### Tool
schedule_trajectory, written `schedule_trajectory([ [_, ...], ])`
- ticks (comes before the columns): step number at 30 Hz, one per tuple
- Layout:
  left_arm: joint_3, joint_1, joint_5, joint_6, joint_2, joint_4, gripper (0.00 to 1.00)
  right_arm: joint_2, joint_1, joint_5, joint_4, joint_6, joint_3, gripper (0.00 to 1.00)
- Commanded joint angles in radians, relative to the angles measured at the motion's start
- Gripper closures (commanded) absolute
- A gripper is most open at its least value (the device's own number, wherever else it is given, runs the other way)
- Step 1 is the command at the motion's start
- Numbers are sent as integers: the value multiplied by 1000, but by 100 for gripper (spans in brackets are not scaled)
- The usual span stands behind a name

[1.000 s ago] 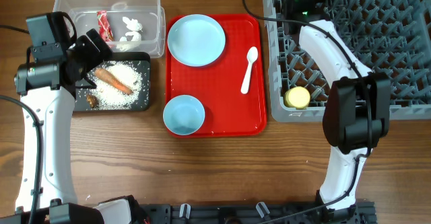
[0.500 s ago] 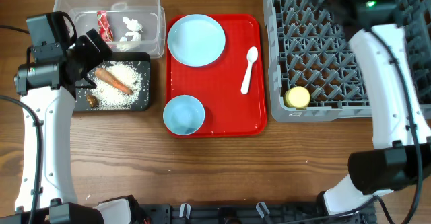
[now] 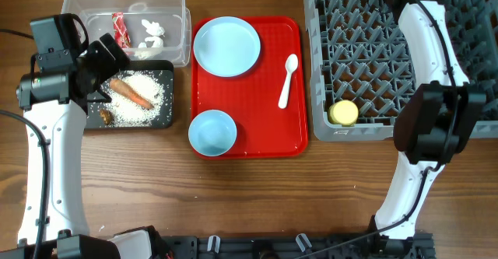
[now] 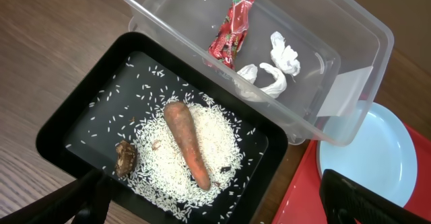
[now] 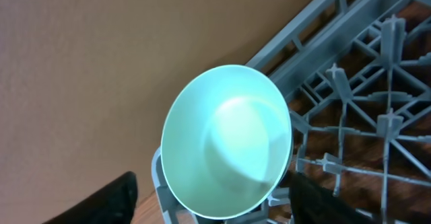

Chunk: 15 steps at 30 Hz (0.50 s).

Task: Sort waste into correct bins and load items into the dishwasher rack
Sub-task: 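Lower the green bowl into the rack and release it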

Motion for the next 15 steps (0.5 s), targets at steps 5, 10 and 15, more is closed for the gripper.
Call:
schedule_trajectory([
  [5,6,5,-10,13,2,2,0,82,-3,5,-12,13,2,47],
  [10,6,5,-10,13,2,2,0,124,-5,25,0,6,-2,64],
  [15,6,5,-10,12,2,2,0,145,-5,11,33,13,-3,68],
])
